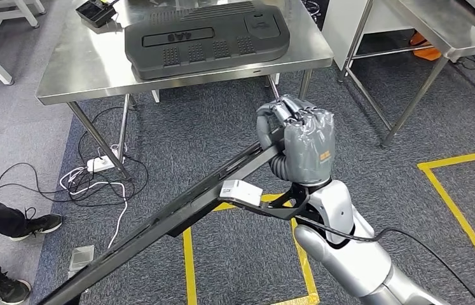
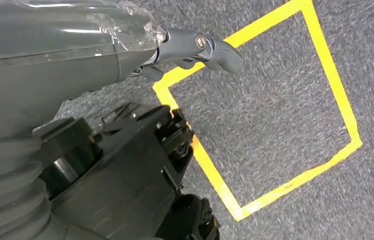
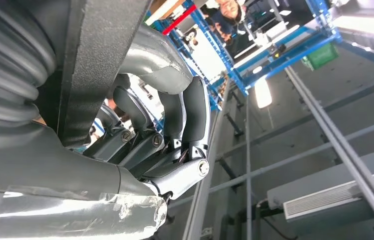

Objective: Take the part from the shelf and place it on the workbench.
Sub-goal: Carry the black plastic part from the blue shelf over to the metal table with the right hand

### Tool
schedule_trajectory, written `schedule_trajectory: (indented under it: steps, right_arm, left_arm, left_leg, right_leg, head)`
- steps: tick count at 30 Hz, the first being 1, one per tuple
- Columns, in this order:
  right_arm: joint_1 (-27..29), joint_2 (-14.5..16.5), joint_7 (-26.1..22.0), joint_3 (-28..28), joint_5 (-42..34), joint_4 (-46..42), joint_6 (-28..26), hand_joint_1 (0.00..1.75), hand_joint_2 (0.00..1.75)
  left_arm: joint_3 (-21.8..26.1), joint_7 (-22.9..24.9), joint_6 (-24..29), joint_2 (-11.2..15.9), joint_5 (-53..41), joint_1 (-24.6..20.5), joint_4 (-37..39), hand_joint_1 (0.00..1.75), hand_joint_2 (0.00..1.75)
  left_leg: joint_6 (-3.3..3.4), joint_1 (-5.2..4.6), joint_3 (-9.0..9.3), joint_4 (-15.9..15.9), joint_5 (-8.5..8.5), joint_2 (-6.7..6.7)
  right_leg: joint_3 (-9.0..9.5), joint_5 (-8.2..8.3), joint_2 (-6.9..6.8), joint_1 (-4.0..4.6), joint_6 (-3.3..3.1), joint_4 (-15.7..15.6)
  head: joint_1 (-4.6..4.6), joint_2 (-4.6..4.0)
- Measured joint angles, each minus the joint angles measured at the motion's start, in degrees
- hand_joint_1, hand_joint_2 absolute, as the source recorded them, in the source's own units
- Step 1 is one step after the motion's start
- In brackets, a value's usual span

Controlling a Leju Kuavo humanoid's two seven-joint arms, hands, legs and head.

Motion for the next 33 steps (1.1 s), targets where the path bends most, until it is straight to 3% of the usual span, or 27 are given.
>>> schedule_trajectory:
  steps: [2, 4, 7, 9, 11, 13, 14, 15, 17, 19, 20, 24, 26, 28, 29, 30, 31, 33]
  right_arm:
    - [0.07, -0.01, 0.25, -0.19, 0.14, -0.05, 0.17, 1.75, 1.75]
    - [0.05, -0.01, 0.44, -0.50, 0.19, -0.16, 0.32, 1.75, 1.75]
    - [0.08, -0.01, 0.56, -0.75, 0.19, -0.28, 0.45, 1.75, 1.75]
    - [0.08, -0.07, 0.57, -0.81, 0.21, -0.40, 0.47, 1.75, 1.75]
    - [0.06, -0.13, 0.64, -0.89, 0.05, -0.49, 0.50, 1.75, 1.75]
    - [0.27, -0.15, 0.74, -0.92, -0.95, -0.50, 0.70, 1.75, 1.75]
    - [0.43, -0.16, 0.74, -0.92, -1.91, -0.50, 0.96, 1.75, 1.75]
    - [0.55, -0.17, 0.73, -0.92, -3.05, -0.50, 1.32, 1.75, 1.75]
    - [0.53, -0.18, 0.66, -0.92, -4.78, -0.50, 2.01, 1.75, 1.75]
    - [0.30, -0.18, 0.85, -0.92, -4.65, -0.57, 2.28, 1.75, 1.75]
    - [0.21, -0.17, 1.10, -0.91, -3.97, -0.66, 2.26, 1.75, 1.75]
    - [0.06, -0.27, 2.25, -0.89, -2.85, -1.18, 2.12, 1.75, 1.75]
    - [-0.01, -0.27, 2.68, -0.85, -3.27, -1.56, 2.10, 1.75, 1.75]
    - [-0.01, -0.28, 3.08, -0.84, -3.60, -1.73, 2.04, 1.75, 1.75]
    - [0.05, -0.29, 3.08, -0.83, -3.96, -1.75, 1.97, 1.75, 1.75]
    - [0.12, -0.30, 2.93, -0.81, -4.48, -1.77, 1.86, 1.75, 1.75]
    - [0.20, -0.30, 2.66, -0.79, -5.09, -1.83, 1.69, 1.75, 1.75]
    - [0.30, -0.30, 2.00, -0.77, -6.11, -2.07, 1.19, 1.75, 1.75]
  left_arm:
    - [0.00, 0.01, -0.21, 0.01, -0.19, -0.02, -0.01, 0.00, 1.75]
    - [-0.04, 0.01, -0.30, 0.01, -0.32, -0.15, -0.04, 0.00, 1.75]
    - [-0.14, 0.01, -0.36, 0.01, -0.36, -0.22, -0.18, 0.00, 1.75]
    - [-0.15, 0.01, -0.36, 0.02, -0.36, -0.20, -0.21, 0.00, 1.75]
    - [-0.15, 0.01, -0.37, 0.02, -0.37, -0.29, -0.23, 0.00, 1.75]
    - [-0.15, 0.01, -0.41, 0.01, -0.31, -0.32, -0.24, 0.00, 1.75]
    - [-0.15, 0.01, -0.43, 0.01, -0.19, -0.27, -0.25, 0.00, 1.75]
    - [-0.15, 0.01, -0.44, 0.01, -0.03, -0.20, -0.25, 0.00, 1.75]
    - [-0.15, 0.02, -0.38, 0.00, 0.33, -0.12, -0.26, 0.00, 1.75]
    - [-0.15, 0.21, -0.13, -0.01, 0.67, -0.17, -0.30, 0.00, 1.75]
    - [-0.15, 0.36, 0.06, -0.02, 0.81, -0.21, -0.33, 0.00, 1.75]
    - [-0.15, 0.67, 0.70, -0.02, 1.01, -0.23, -0.64, 0.00, 1.75]
    - [-0.15, 0.69, 0.85, -0.02, 1.07, -0.25, -0.78, 0.00, 1.75]
    - [-0.16, 0.66, 0.82, -0.02, 1.04, -0.15, -0.83, 0.00, 1.75]
    - [-0.17, 0.61, 0.75, -0.02, 1.01, -0.04, -0.84, 0.00, 1.75]
    - [-0.19, 0.54, 0.66, -0.02, 0.99, 0.06, -0.84, 0.00, 1.75]
    - [-0.20, 0.46, 0.55, -0.02, 1.01, 0.12, -0.84, 0.00, 1.75]
    - [-0.22, 0.40, 0.44, -0.02, 1.18, 0.10, -0.84, 0.00, 1.75]
  left_leg:
    - [0.39, 0.02, 3.14, -6.51, 3.76, 0.15]
    - [0.98, -0.30, 6.22, -12.93, 5.85, 0.39]
    - [1.87, -0.77, 7.00, -14.91, 5.67, 0.39]
    - [2.59, -0.59, 7.62, -15.76, 5.90, 0.39]
    - [3.23, -0.42, 8.24, -16.49, 6.05, 0.42]
    - [3.70, -0.57, 8.38, -16.45, 5.82, 0.36]
    - [3.84, -0.63, 8.42, -16.31, 5.65, 0.29]
    - [3.88, -0.66, 8.49, -16.14, 5.44, 0.18]
    - [3.65, -0.61, 8.74, -15.64, 4.85, -0.10]
    - [3.07, -0.74, 8.69, -14.87, 4.12, -0.31]
    - [2.79, -0.82, 8.58, -14.57, 3.86, -0.38]
    - [1.64, -0.69, 8.48, -13.77, 3.03, -0.31]
    - [0.96, -0.52, 6.71, -9.55, 0.84, -0.07]
    - [0.52, -0.27, 2.94, -2.36, -1.94, 0.05]
    - [0.40, -0.14, 1.33, 0.31, -2.43, 0.06]
    - [0.37, -0.04, 0.57, 1.13, -1.87, 0.07]
    - [0.44, 0.02, 0.90, -0.33, -0.20, 0.08]
    - [0.80, 0.05, 3.72, -7.35, 4.18, 0.21]
  right_leg:
    - [0.39, -0.28, -0.27, -0.01, 0.20, -0.01]
    - [0.66, -0.58, -0.45, 0.12, 0.63, -0.06]
    - [0.94, -0.59, -0.61, 0.12, 1.65, -0.58]
    - [1.01, -1.23, -0.51, 0.05, 2.26, 0.02]
    - [-1.18, -3.78, -0.28, 0.14, 2.40, 4.70]
    - [-5.27, -6.55, -0.09, 0.30, 2.33, 11.96]
    - [-6.75, -6.77, -0.02, 0.33, 2.30, 14.20]
    - [-7.30, -5.89, 0.04, 0.33, 2.25, 14.46]
    - [-5.46, -1.64, 0.10, 0.30, 2.10, 8.96]
    - [-2.98, 1.05, 0.31, 0.36, 1.90, 2.77]
    - [-2.43, 1.32, 0.41, 0.42, 1.76, 1.31]
    - [-2.05, 0.97, 0.41, 0.44, 0.83, 0.59]
    - [-1.59, 0.84, 0.24, 0.18, 0.34, 0.34]
    - [-1.22, 0.50, 0.09, 0.18, -0.03, 0.32]
    - [-0.97, 0.28, 0.06, 0.19, -0.13, 0.32]
    - [-0.67, 0.05, 0.06, 0.17, -0.12, 0.32]
    - [-0.28, -0.20, 0.07, 0.14, -0.04, 0.32]
    - [0.63, -0.78, 0.08, 0.07, 0.29, 0.28]
  head:
    - [-0.22, 0.00]
    - [-0.33, 0.00]
    - [-0.29, 0.00]
    - [-0.11, 0.00]
    - [0.33, 0.00]
    - [0.80, 0.00]
    - [0.99, 0.00]
    - [1.20, 0.00]
    - [1.75, 0.00]
    - [2.25, 0.00]
    - [2.27, 0.00]
    - [1.84, 0.00]
    - [1.21, 0.00]
    - [0.53, 0.00]
    - [0.38, 0.00]
    - [0.24, 0.00]
    - [0.11, 0.00]
    - [-0.14, 0.00]
